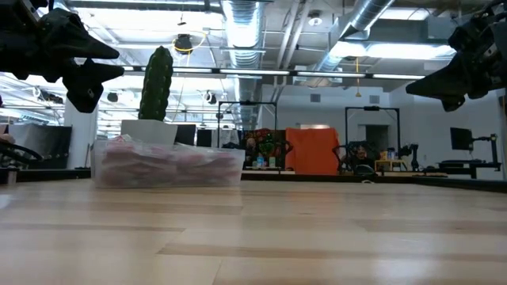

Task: Sort popcorn bags into baskets
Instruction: Return to Home Position

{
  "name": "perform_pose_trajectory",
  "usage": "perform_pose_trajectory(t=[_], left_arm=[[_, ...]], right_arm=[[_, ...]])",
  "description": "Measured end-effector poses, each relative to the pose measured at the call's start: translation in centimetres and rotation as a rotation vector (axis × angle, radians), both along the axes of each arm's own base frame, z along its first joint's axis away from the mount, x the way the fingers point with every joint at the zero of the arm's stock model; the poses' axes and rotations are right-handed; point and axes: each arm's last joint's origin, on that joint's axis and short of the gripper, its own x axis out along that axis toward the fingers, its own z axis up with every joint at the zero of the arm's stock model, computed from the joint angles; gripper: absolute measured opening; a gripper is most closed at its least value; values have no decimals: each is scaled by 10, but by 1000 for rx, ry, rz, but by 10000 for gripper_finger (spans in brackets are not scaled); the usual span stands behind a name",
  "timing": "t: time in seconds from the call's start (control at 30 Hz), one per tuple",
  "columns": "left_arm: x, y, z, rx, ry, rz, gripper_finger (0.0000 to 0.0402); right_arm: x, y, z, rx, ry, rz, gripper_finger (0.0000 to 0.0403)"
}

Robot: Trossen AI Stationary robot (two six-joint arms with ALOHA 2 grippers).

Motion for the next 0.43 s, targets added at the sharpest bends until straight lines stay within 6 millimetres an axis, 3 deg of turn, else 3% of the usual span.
perform_pose_trajectory(t=[0.43], left_arm=[[0, 0, 0, 0, 0, -4, 120]], right_arm=[[0, 0, 0, 0, 0, 0, 27]])
